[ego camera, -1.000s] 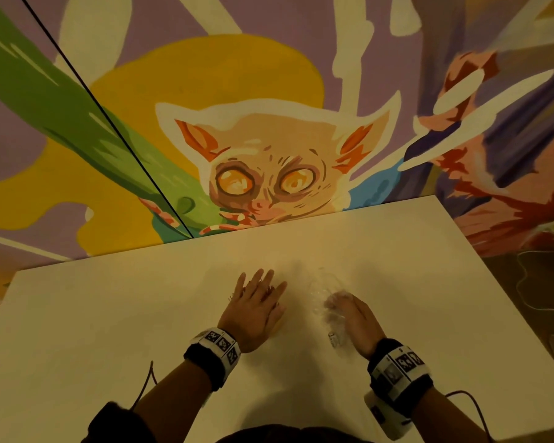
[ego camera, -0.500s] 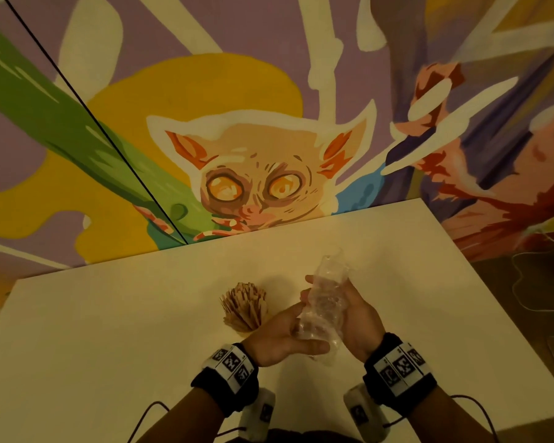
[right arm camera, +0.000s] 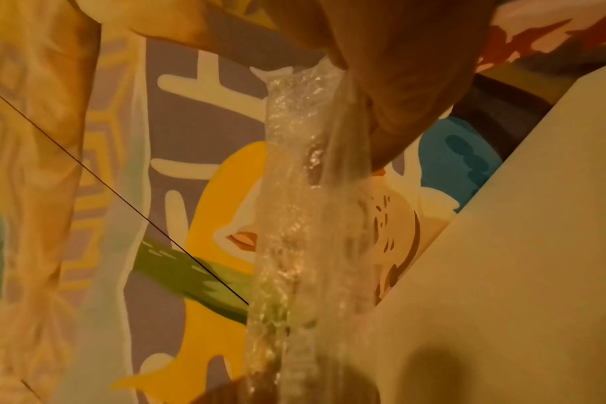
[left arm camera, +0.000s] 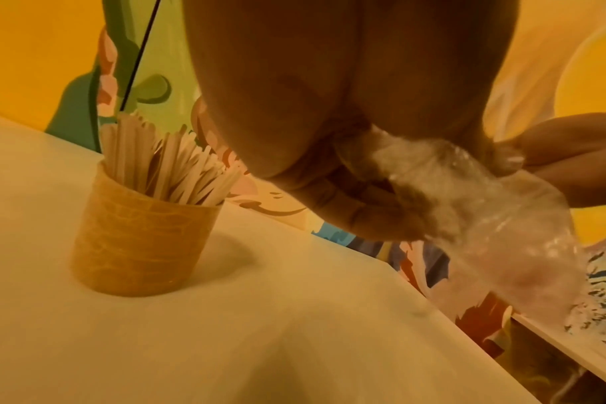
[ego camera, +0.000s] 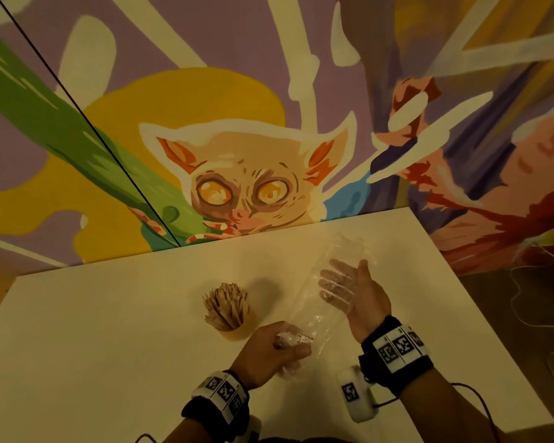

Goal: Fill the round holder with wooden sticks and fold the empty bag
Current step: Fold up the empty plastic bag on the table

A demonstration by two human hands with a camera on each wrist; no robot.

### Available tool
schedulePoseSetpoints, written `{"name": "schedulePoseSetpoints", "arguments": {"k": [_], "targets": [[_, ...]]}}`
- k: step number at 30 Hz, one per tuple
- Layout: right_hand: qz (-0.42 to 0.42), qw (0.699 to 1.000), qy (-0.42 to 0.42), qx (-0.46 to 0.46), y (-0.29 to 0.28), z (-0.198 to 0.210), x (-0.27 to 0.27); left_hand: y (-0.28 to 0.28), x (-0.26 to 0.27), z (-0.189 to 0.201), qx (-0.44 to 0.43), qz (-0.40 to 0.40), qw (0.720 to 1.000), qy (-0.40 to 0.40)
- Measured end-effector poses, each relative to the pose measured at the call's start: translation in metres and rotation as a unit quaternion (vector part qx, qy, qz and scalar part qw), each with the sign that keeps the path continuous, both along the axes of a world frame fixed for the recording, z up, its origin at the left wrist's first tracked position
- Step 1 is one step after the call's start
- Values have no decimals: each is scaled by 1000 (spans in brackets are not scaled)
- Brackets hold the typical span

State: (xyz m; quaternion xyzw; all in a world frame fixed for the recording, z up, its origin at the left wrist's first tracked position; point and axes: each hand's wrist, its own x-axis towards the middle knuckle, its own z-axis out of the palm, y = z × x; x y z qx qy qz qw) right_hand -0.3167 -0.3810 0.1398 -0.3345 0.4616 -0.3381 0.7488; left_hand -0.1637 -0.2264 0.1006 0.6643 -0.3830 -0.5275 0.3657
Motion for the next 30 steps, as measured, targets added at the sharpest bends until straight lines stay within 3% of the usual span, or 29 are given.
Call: {"name": "schedulePoseSetpoints", "arguments": {"k": [9,11,15,25,30], "targets": [[-8,995,-87,44,-25,7,-15,9,-17,-9,-5,116,993,33],[47,994,-85,54,-23,5,-16,8,-21,-8,-19,151,988,38],[239,970,39,-7,-1,-4,-20,7,-25,-3,-48,187,981,30],[280,945,107,-131,-1,-13,-29,13,6,-15,-63,176,977,-99],[364,914,99,-151,0,-14,-30,-15,10,13,-91,71,993,-38]]}}
